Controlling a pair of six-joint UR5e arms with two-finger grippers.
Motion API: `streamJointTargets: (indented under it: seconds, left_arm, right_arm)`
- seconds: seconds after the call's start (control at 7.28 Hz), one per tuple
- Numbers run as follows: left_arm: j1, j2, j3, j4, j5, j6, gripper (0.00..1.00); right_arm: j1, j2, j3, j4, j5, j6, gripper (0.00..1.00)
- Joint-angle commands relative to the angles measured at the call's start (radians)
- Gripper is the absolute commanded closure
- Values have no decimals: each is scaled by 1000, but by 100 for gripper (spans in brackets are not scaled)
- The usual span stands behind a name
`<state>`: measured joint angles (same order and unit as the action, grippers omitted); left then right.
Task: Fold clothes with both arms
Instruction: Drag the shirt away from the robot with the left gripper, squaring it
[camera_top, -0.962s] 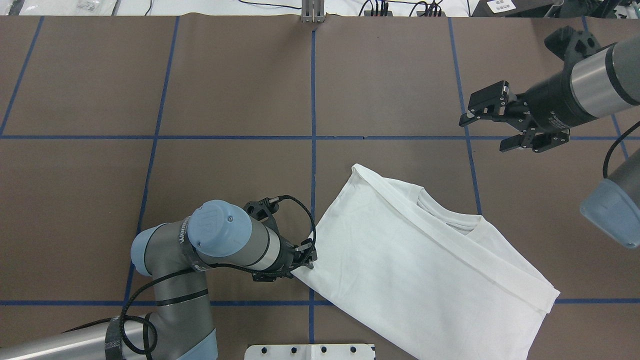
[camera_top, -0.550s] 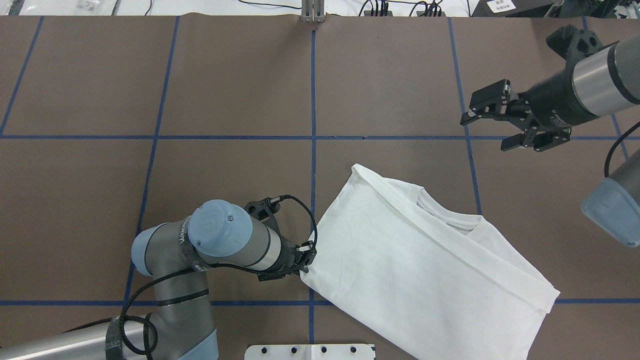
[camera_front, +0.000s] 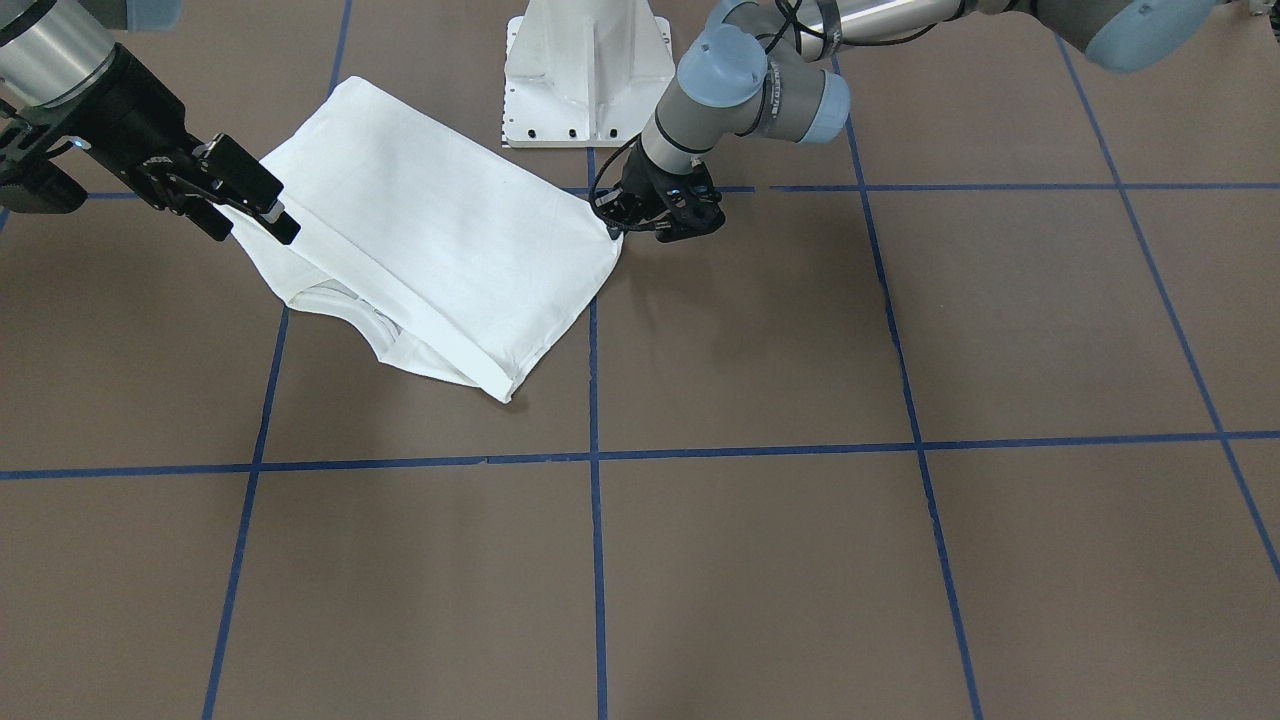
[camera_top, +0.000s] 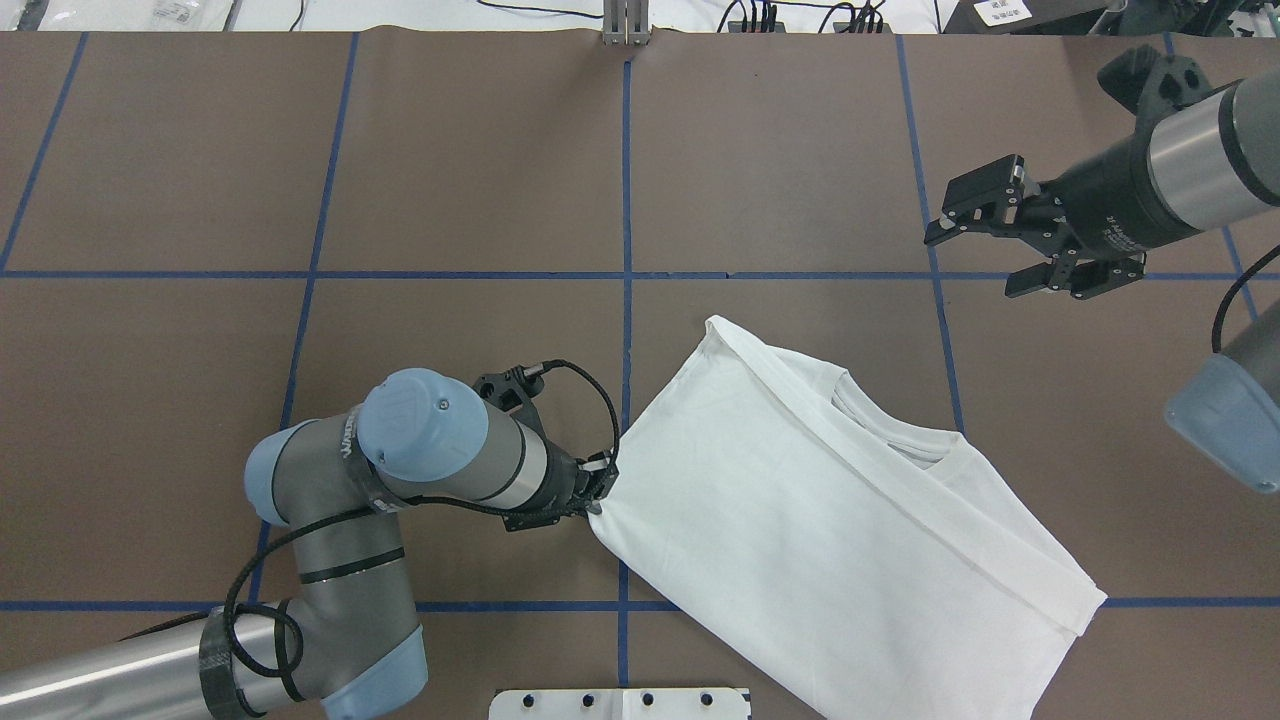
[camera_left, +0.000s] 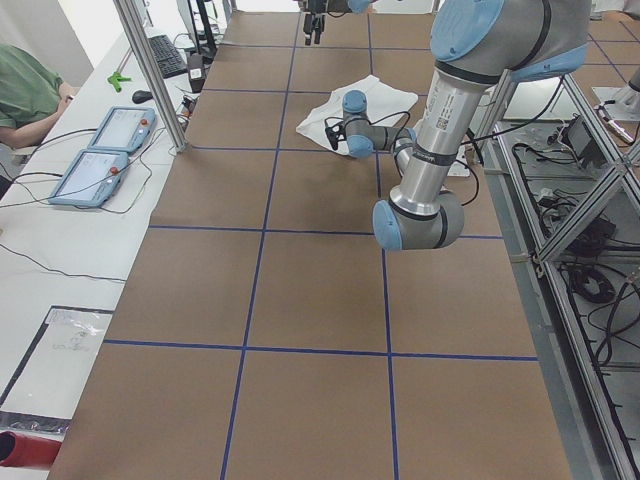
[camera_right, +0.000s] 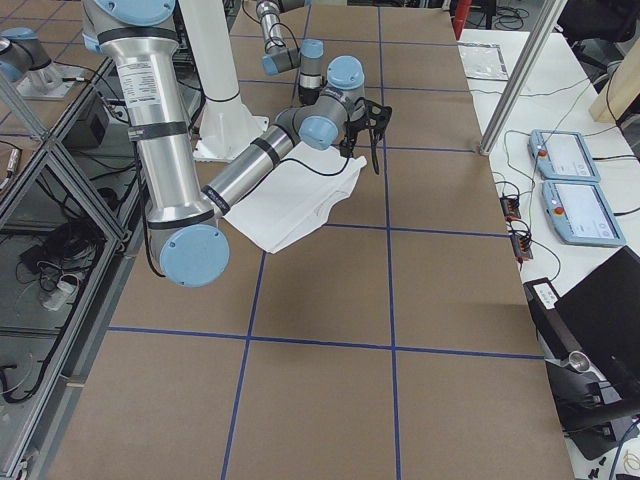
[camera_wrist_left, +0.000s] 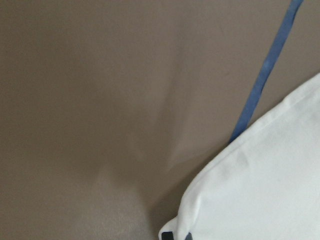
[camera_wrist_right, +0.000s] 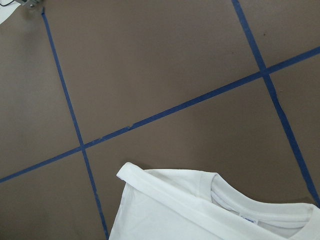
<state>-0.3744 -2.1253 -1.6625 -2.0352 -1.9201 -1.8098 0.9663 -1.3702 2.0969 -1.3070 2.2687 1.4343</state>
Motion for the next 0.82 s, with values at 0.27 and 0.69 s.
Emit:
streamJointTargets:
  seconds: [0.27,0.69]
  left_arm:
    - [-216,1,16,107,-2,235,100]
    - [-357,-77,154,129,1,467,100]
  right_arm:
    - [-1,5,-24,0,-24,-3,0]
    - [-1,7,-23,2,-26,-3,0]
